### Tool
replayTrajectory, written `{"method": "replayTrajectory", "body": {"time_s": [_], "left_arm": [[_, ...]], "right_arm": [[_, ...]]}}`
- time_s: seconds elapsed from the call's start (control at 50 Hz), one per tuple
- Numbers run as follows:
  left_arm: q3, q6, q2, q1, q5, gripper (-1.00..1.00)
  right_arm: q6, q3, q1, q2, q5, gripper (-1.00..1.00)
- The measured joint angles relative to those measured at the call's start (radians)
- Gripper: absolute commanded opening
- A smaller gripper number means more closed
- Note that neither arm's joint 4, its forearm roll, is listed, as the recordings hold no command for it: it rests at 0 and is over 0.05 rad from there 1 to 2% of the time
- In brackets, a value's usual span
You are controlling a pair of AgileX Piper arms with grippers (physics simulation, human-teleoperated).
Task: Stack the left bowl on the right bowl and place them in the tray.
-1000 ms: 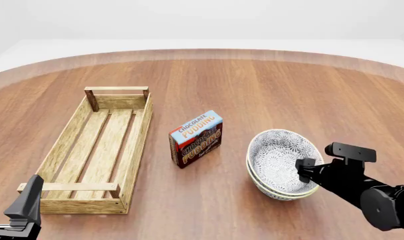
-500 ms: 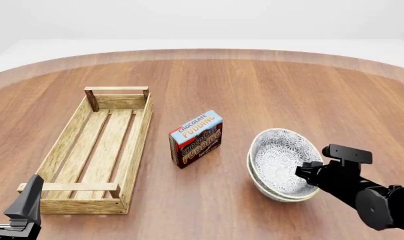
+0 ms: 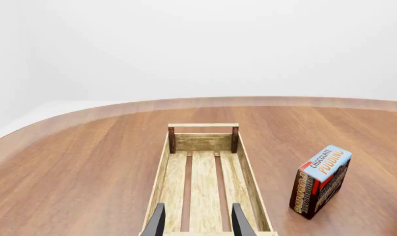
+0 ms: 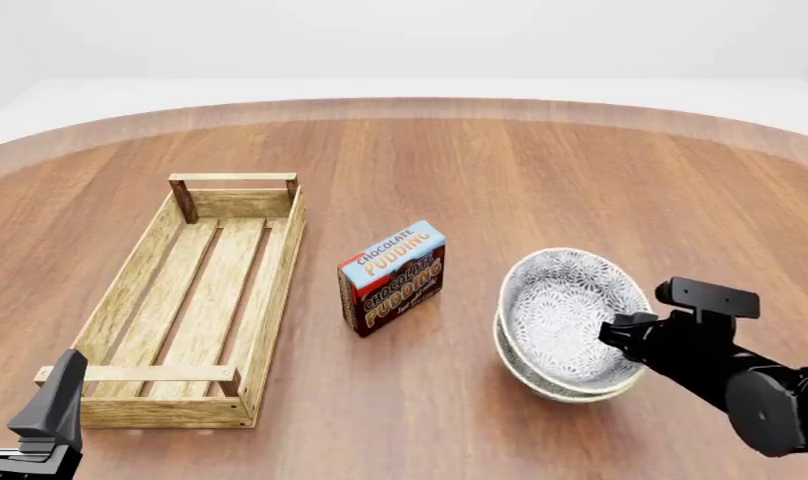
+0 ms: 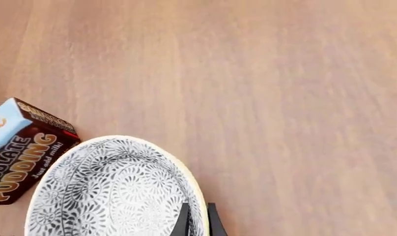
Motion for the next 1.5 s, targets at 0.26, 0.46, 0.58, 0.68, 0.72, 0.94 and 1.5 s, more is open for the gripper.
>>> {"method": "replayTrajectory", "body": {"time_s": [0.26,0.46,0.58,0.68,0.72,0.94,1.5], "left_arm": [[0.0,0.0,0.0,0.0,0.0,1.0],[0.0,0.0,0.0,0.0,0.0,1.0],[0.0,0.0,0.0,0.0,0.0,1.0],[0.0,0.0,0.0,0.0,0.0,1.0],[0.0,0.0,0.0,0.0,0.0,1.0],[0.0,0.0,0.0,0.0,0.0,1.0],[0.0,0.0,0.0,0.0,0.0,1.0]], "right_arm": [[-0.024,-0.12,0.008,-0.219,0.247,-1.0],[-0.053,-0.292,0.011,-0.277,0.411,-1.0],[-0.069,-0.388,0.008,-0.272,0.474,-1.0],[-0.081,-0.471,0.012,-0.261,0.525,-1.0],[-0.086,-0.504,0.015,-0.257,0.544,-1.0],[-0.108,-0.68,0.038,-0.21,0.628,-1.0],[-0.12,-1.088,0.16,0.039,0.72,-1.0]]}}
